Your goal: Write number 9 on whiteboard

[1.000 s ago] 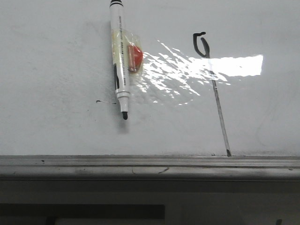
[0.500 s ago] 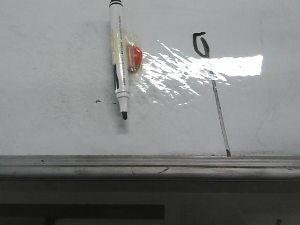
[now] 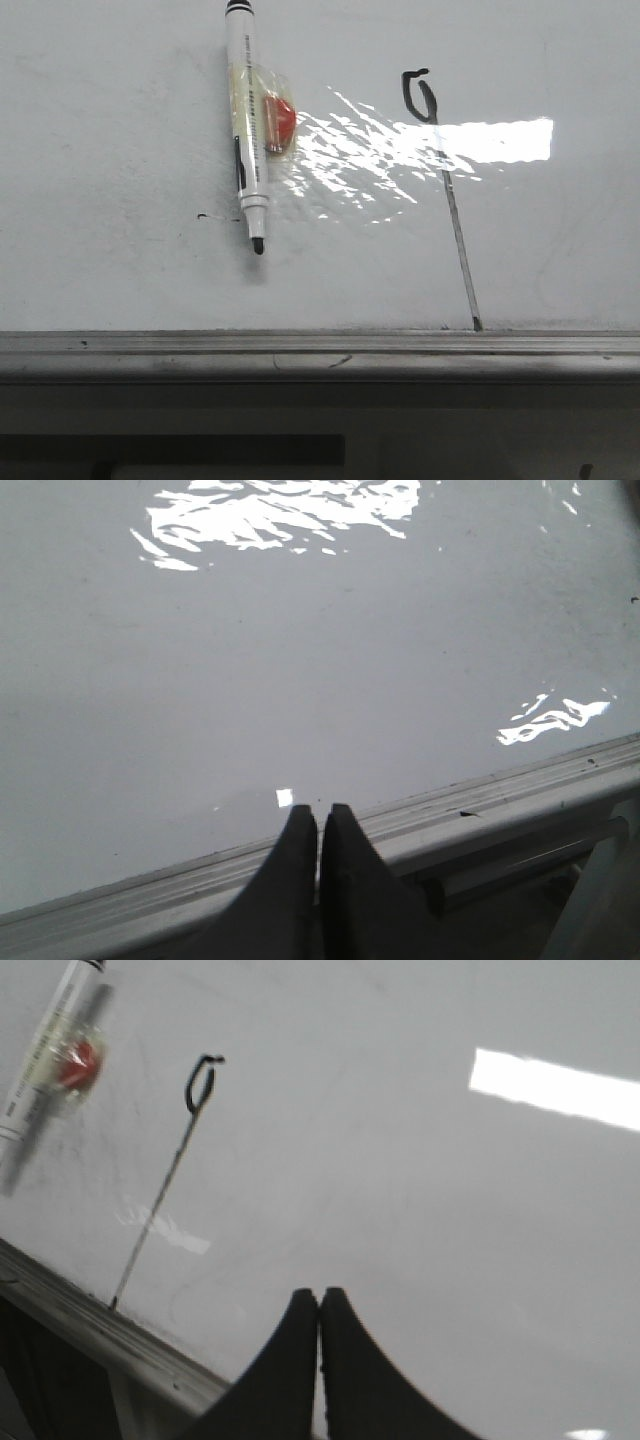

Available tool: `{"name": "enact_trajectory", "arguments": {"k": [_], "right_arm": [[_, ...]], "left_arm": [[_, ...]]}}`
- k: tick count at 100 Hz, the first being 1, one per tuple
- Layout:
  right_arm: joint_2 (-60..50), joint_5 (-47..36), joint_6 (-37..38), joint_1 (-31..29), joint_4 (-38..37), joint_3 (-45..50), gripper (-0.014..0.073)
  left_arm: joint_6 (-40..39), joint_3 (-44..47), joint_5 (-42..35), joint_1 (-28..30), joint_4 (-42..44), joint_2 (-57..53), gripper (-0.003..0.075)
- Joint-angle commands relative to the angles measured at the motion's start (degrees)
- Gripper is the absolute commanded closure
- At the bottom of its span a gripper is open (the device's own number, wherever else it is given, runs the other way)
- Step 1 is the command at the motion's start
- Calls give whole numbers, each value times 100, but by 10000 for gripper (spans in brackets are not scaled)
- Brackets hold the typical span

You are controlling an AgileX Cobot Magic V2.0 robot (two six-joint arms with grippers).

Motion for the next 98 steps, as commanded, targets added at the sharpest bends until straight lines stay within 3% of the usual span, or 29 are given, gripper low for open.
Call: {"name": "enact_trajectory", "arguments": {"k": [1,16,26,33,98], "right_arm": [[-158,-1031,58,-542,660,537,627],[-352,-1295,58,-1242,1227,1293,627],[-435,-591,58,-1423,1227,1293,627],[-556,-179,58,-1434,1227,1293,627],[-734,-196,31,-1434,1146,1293,627]], "left_arm": [[-57,113,-251,13,-16,-163,741],[-57,113,-251,13,-16,-163,741],[-57,113,-251,13,-26,-163,741],[-57,113,-251,13,-26,-163,741],[-57,113,-251,13,-52,-153,741]]}}
